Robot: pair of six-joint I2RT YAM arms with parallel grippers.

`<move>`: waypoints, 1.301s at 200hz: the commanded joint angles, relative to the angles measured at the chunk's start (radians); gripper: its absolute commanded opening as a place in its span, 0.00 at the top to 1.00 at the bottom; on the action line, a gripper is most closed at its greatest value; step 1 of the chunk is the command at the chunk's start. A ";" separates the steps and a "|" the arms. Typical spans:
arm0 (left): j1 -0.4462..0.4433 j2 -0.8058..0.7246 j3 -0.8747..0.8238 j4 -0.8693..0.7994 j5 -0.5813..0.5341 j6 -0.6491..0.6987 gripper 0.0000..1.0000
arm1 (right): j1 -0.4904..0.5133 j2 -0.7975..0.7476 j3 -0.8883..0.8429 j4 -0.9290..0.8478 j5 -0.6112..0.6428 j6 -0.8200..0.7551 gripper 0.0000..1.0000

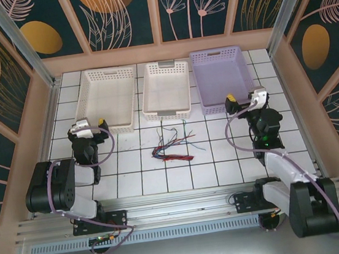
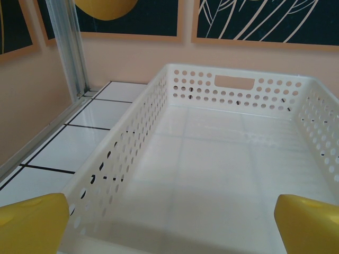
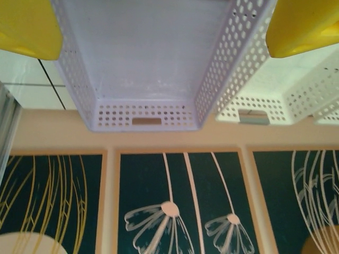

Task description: Untangle the cables

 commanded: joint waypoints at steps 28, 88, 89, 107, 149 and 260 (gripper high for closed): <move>0.003 -0.005 0.016 0.003 0.016 0.011 0.01 | 0.141 -0.113 0.107 -0.187 0.045 0.089 0.01; 0.003 -0.005 0.015 0.003 0.016 0.011 0.01 | 0.110 -0.179 0.193 -0.402 0.065 0.533 0.01; 0.002 -0.005 0.016 0.003 0.016 0.010 0.01 | 0.110 -0.180 0.193 -0.403 0.065 0.536 0.01; 0.002 -0.005 0.016 0.003 0.016 0.011 0.01 | 0.109 -0.186 0.190 -0.411 0.022 0.512 0.01; 0.002 -0.005 0.015 0.003 0.016 0.010 0.01 | 0.122 -0.135 0.124 -0.334 -0.005 0.520 0.01; 0.002 -0.212 0.045 -0.217 -0.091 -0.031 0.02 | 0.278 0.051 0.265 -0.524 0.066 0.398 0.01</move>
